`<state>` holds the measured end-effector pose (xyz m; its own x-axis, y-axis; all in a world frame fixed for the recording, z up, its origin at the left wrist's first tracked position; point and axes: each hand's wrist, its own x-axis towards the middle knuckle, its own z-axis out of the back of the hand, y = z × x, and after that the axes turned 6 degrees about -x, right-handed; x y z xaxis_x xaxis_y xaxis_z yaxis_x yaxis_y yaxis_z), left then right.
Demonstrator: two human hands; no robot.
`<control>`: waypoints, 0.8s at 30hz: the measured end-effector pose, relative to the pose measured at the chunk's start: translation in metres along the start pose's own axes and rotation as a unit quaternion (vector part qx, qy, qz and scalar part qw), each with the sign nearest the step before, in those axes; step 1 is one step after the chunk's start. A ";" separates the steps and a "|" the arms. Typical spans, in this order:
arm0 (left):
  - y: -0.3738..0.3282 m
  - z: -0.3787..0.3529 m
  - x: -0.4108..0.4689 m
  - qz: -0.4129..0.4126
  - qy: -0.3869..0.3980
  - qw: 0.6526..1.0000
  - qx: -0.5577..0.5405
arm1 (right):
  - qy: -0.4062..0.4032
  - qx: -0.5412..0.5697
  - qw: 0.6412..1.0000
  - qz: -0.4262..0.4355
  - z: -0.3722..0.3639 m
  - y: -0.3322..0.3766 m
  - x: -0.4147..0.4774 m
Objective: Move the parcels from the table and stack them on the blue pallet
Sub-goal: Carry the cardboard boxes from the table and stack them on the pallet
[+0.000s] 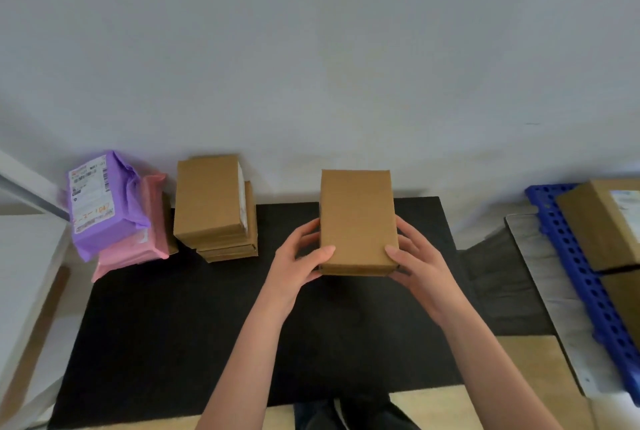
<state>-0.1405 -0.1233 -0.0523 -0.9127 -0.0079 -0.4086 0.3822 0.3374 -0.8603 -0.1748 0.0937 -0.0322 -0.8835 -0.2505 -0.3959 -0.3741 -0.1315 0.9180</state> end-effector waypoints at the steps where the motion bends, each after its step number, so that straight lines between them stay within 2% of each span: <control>1: 0.000 -0.005 -0.001 -0.005 0.009 1.000 0.014 | -0.004 0.006 1.000 0.006 0.005 -0.002 -0.005; 10: 0.013 -0.056 -0.019 -0.031 0.077 0.993 0.083 | -0.041 0.032 0.998 0.032 0.053 -0.017 -0.055; 18: 0.048 -0.131 -0.048 -0.035 0.113 0.990 0.082 | -0.054 0.043 0.996 0.049 0.122 -0.038 -0.116; 24: 0.091 -0.204 -0.087 -0.024 0.109 0.991 0.068 | -0.066 0.059 0.994 0.056 0.185 -0.065 -0.178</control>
<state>-0.0561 0.1003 -0.0328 -0.9339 0.1874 -0.3043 0.3409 0.2108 -0.9162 -0.0458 0.3241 -0.0172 -0.9478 -0.1285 -0.2918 -0.2950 0.0061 0.9555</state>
